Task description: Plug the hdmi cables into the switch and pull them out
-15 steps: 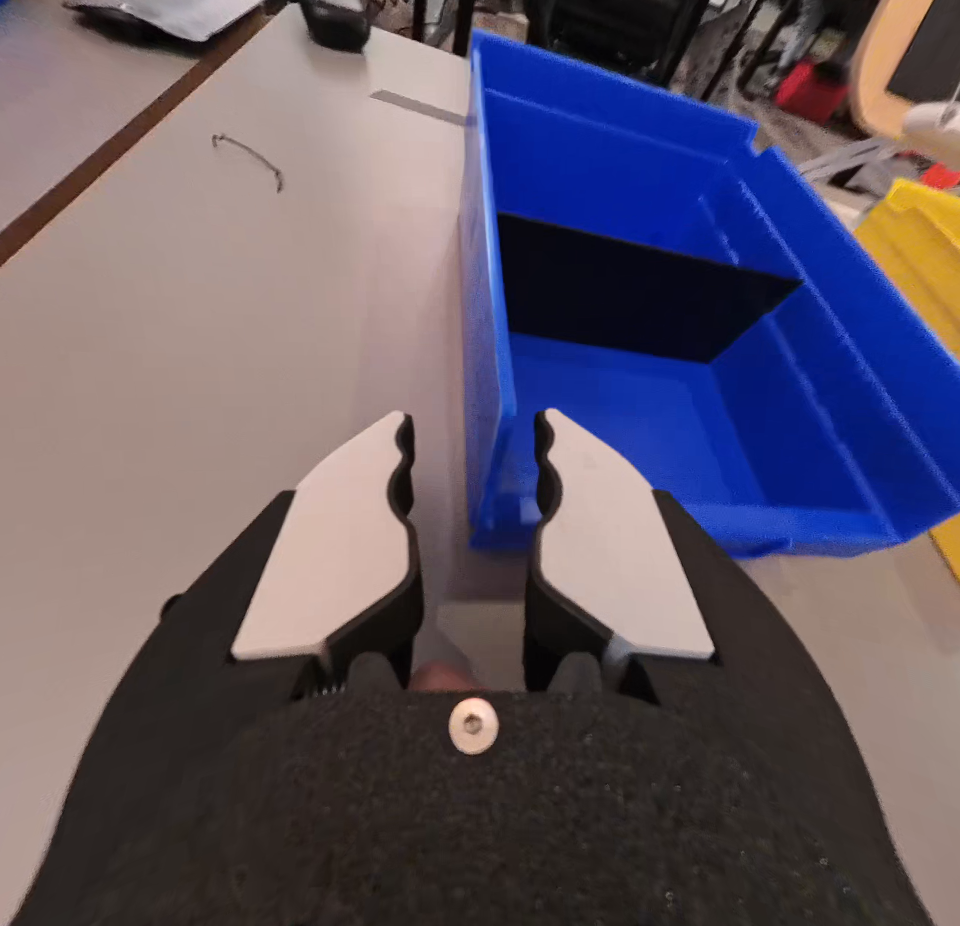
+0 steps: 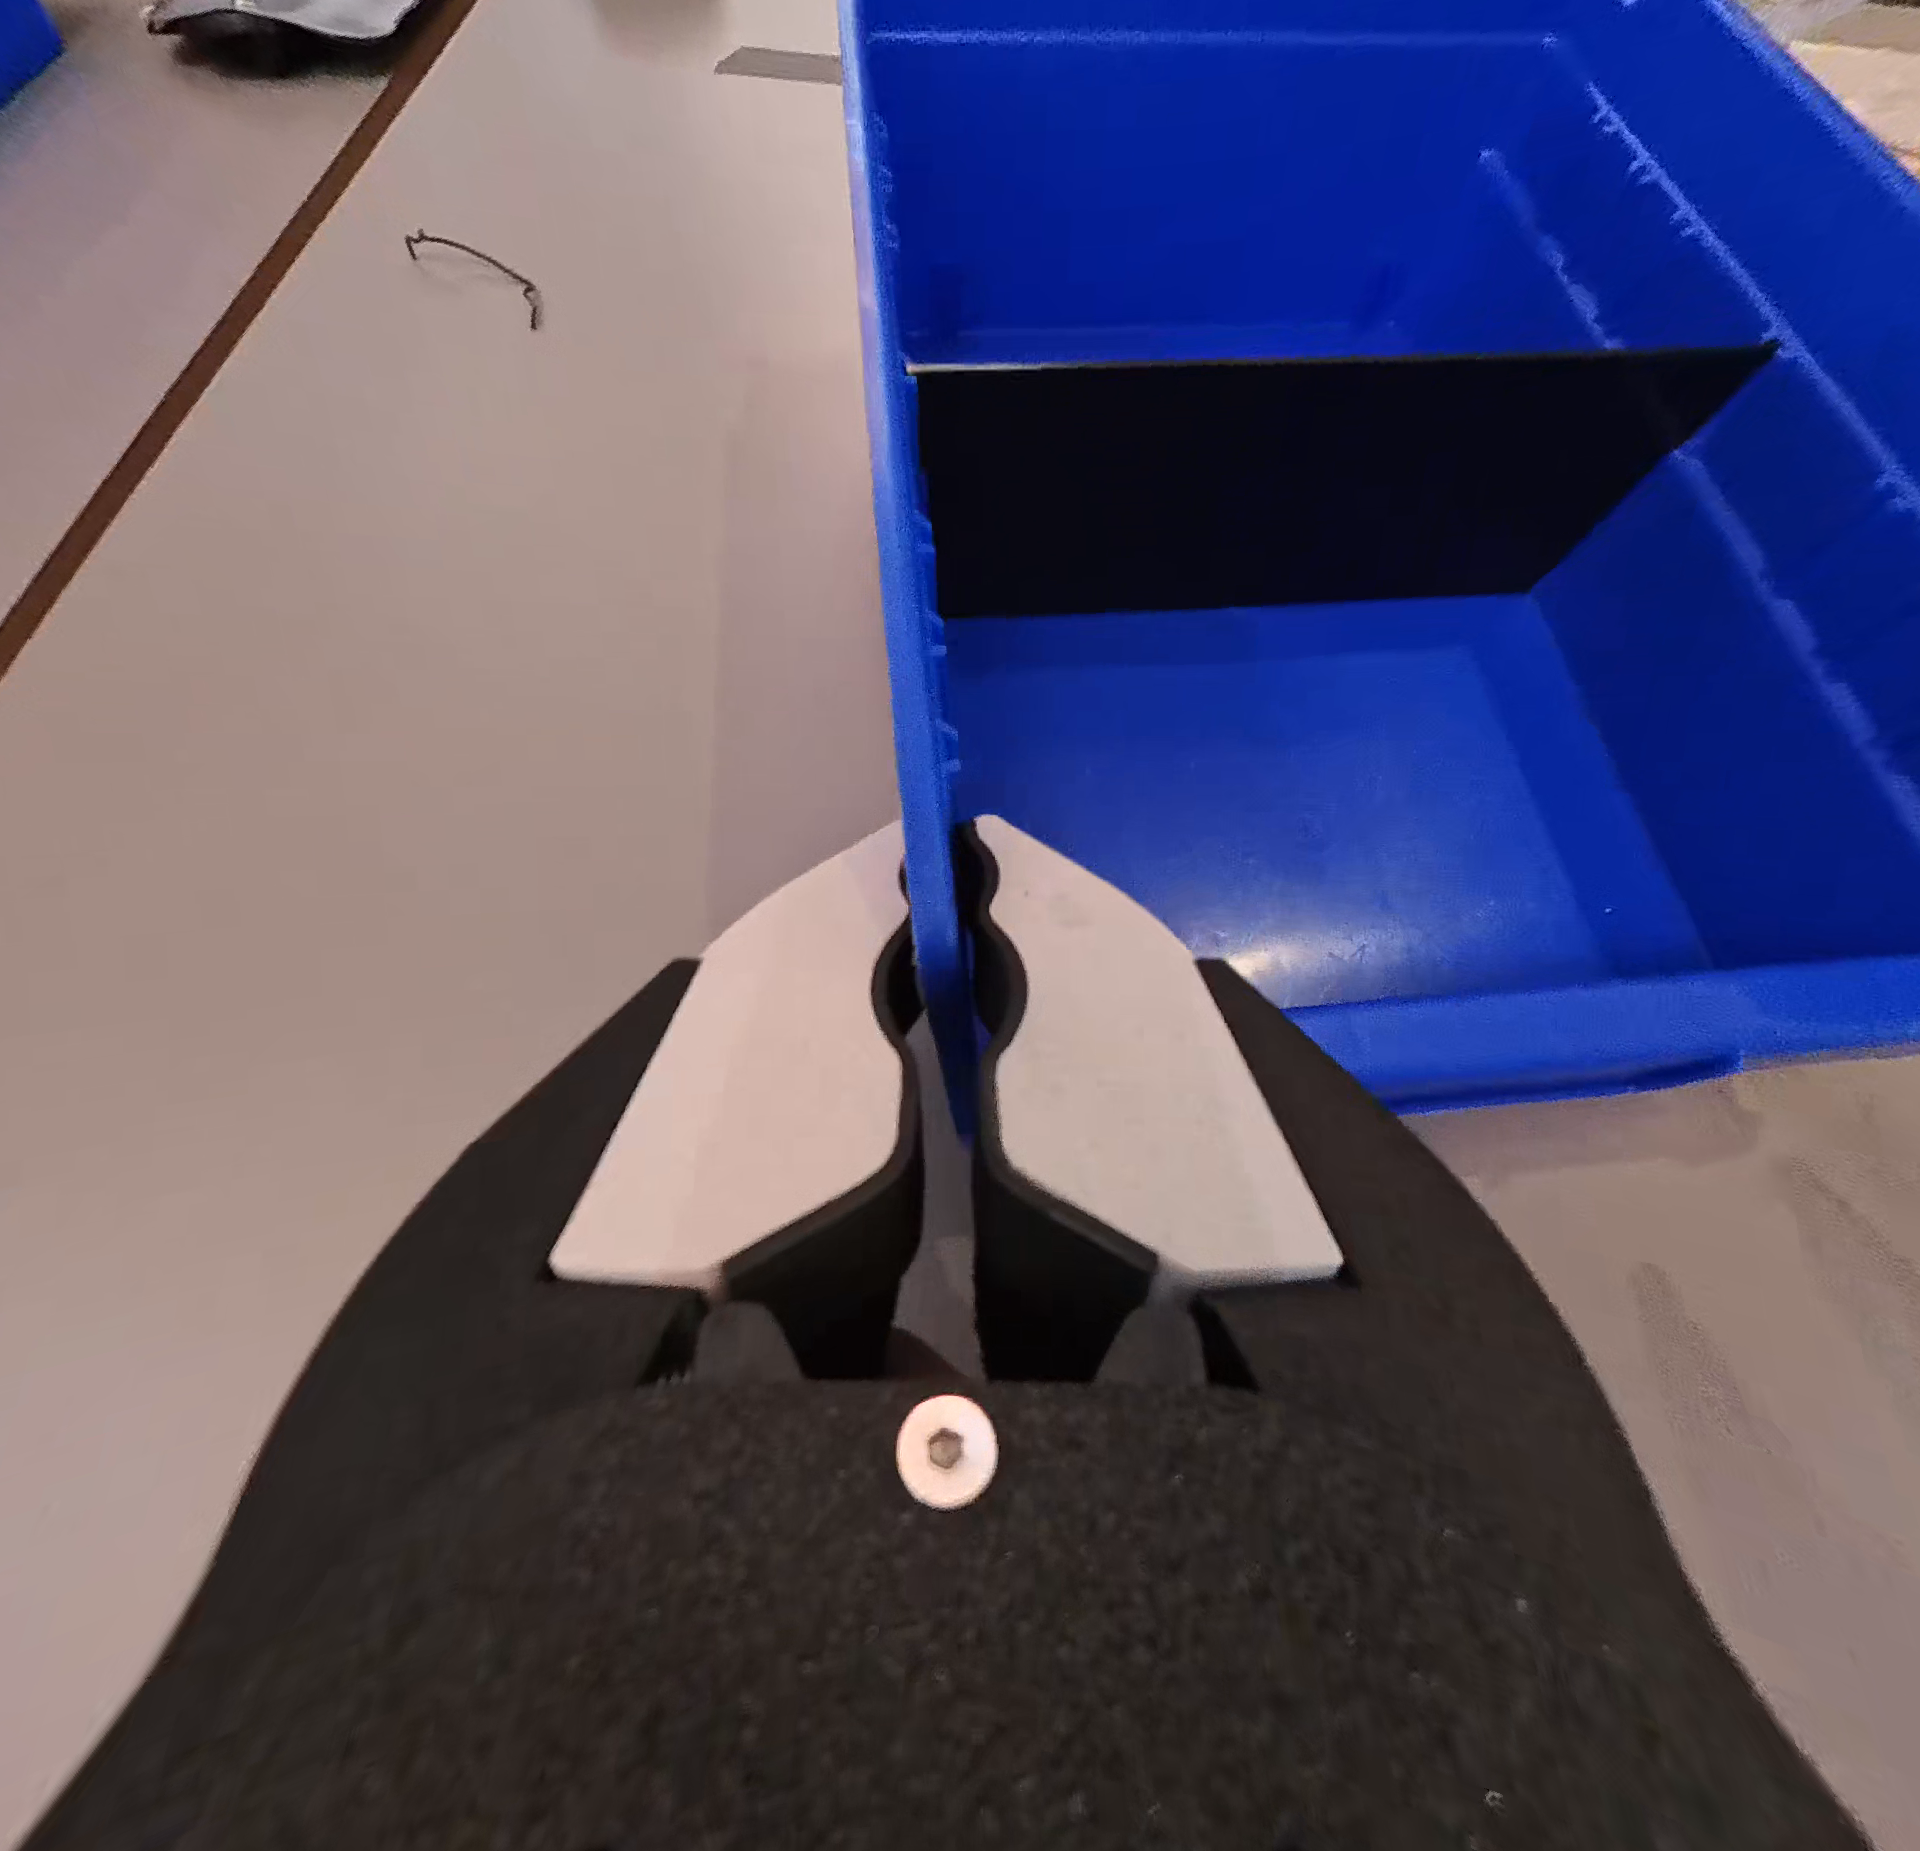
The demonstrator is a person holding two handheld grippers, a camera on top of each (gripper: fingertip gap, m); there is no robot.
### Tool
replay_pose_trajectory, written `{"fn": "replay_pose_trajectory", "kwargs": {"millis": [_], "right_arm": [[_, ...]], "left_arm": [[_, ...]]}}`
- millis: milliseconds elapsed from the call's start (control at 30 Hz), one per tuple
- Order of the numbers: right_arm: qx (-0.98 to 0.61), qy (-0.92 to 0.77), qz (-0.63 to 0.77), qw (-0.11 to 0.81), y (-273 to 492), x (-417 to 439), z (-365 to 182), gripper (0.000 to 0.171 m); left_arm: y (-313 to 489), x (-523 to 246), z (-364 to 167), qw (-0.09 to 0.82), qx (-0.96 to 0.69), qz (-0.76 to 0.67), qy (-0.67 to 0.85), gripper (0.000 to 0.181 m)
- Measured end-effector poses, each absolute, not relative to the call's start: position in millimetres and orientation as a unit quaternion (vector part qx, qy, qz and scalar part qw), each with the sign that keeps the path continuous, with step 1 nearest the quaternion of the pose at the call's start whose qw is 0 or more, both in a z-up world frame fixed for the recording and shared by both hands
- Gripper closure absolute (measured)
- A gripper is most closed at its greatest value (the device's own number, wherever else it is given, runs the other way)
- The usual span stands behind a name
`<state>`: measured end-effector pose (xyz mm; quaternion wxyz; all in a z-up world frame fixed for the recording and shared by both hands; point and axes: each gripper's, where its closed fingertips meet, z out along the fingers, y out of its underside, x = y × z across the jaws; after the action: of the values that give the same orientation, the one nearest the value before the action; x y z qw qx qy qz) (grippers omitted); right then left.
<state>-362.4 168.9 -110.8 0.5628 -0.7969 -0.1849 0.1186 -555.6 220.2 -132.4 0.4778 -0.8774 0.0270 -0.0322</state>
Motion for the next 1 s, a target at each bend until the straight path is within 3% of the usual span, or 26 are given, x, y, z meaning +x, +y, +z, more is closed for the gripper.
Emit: {"fn": "replay_pose_trajectory", "kwargs": {"millis": [167,267,533,767,1000], "right_arm": [[-0.822,-0.107,0.028,0.558,224,-354,-120,0.133],[-0.840,-0.099,0.052,0.531,232,-361,-130,0.166],[-0.834,-0.101,0.020,0.543,232,-356,-117,0.167],[-0.777,-0.095,0.002,0.623,225,-309,-39,0.168],[-0.731,-0.074,-0.062,0.675,195,-159,43,0.168]], "left_arm": [[220,-555,-132,0.485,-0.873,-0.040,0.027,0.178],[219,-554,-132,0.492,-0.869,-0.050,0.027,0.177],[224,-548,-124,0.515,-0.855,-0.051,0.037,0.179],[212,-493,-48,0.608,-0.790,-0.058,0.042,0.178],[201,-335,14,0.643,-0.754,-0.079,0.113,0.176]]}}
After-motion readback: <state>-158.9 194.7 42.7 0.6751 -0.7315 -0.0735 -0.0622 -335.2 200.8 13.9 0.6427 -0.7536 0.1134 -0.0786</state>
